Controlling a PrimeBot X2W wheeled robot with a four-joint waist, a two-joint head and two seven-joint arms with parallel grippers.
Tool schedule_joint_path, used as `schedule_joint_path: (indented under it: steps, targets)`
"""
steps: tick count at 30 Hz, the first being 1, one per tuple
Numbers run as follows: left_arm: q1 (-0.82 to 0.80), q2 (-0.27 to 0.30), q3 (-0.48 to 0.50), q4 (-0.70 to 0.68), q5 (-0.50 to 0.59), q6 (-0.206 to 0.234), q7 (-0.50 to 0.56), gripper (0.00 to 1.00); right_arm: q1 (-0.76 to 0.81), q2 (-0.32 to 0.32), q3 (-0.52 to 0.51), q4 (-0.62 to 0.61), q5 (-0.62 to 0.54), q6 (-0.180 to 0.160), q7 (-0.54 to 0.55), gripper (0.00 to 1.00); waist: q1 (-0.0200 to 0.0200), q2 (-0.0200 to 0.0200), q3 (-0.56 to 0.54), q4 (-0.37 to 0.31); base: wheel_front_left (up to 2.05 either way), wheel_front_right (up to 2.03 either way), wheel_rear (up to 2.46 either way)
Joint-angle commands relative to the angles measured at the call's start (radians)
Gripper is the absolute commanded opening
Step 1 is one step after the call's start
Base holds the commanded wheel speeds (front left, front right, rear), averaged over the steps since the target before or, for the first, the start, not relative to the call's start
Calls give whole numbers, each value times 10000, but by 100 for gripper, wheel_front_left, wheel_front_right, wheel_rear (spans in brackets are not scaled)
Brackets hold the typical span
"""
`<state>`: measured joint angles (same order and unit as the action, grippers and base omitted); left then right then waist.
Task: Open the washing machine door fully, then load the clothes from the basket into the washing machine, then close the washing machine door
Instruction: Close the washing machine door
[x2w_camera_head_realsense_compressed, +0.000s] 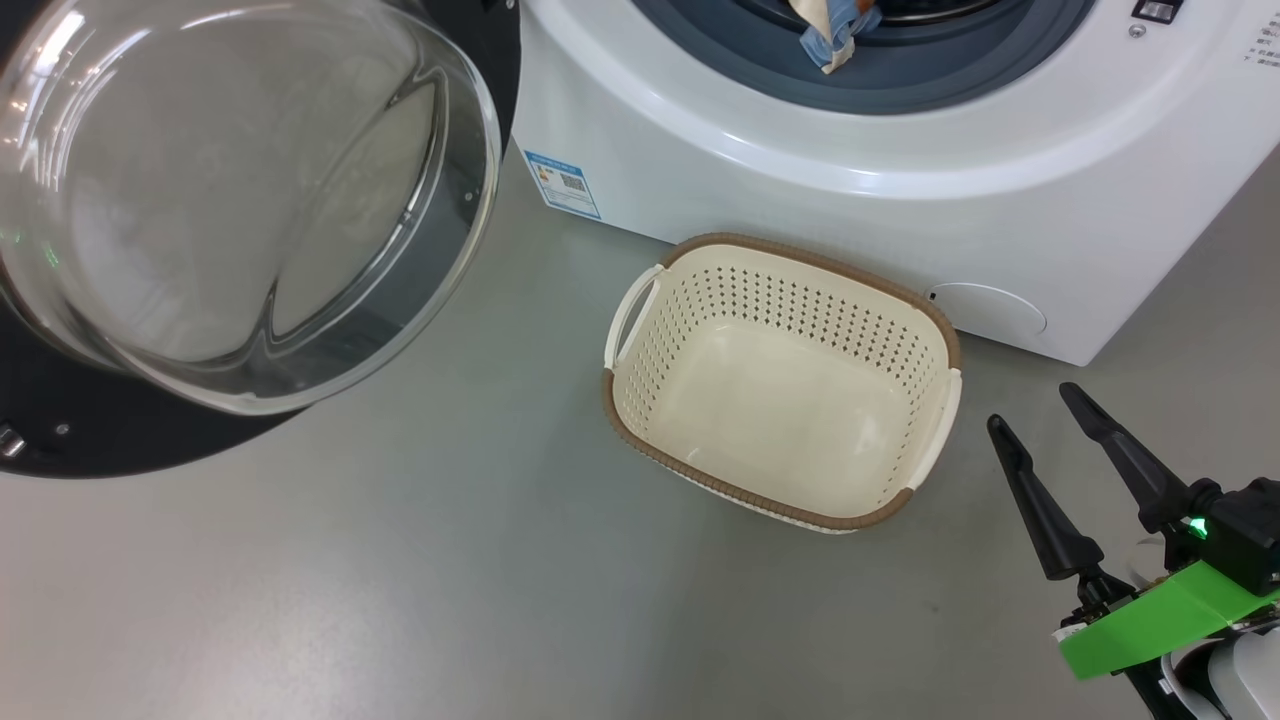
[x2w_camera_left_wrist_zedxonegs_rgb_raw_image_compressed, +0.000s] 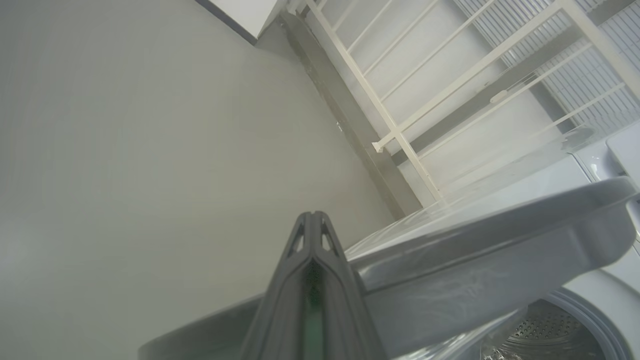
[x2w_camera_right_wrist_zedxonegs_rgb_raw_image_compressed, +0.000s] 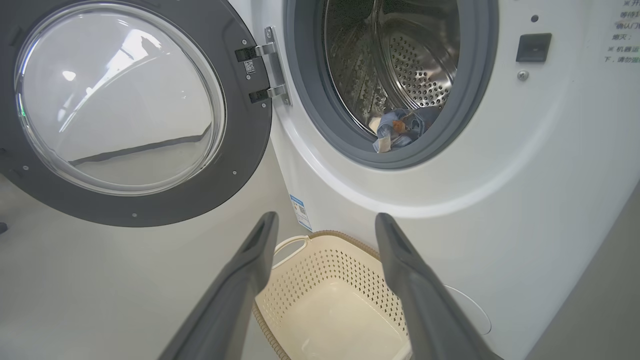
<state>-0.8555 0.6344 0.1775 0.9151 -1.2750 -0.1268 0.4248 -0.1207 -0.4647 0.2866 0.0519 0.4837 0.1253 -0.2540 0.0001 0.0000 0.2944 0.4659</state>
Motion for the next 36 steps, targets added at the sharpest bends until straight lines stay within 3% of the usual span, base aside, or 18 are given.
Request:
schedule_joint_path:
  steps: [1, 18, 27, 36]
  targets:
    - [-220, 807, 160, -112, -156, -38, 278, 0, -120, -200, 184, -238, 53, 54, -78, 100, -1, 0, -1, -14, 0, 0, 0]
    - [491, 610, -651, -1212, -915, -38, 3054, 0, 56, 19, 66, -105, 50, 54, -78, 100, -1, 0, -533, -5, 0, 0, 0]
    - [1326, 557, -1080, -2957, -1412, -38, 4399, 0, 246, 178, -115, -76, 37, 54, -78, 100, -1, 0, -939, 11, 0, 0, 0]
    - [1859, 517, -1518, -4603, -1767, -38, 5096, 0, 457, 354, -254, -27, 23, 54, -78, 100, -1, 0, -1377, -30, 0, 0, 0]
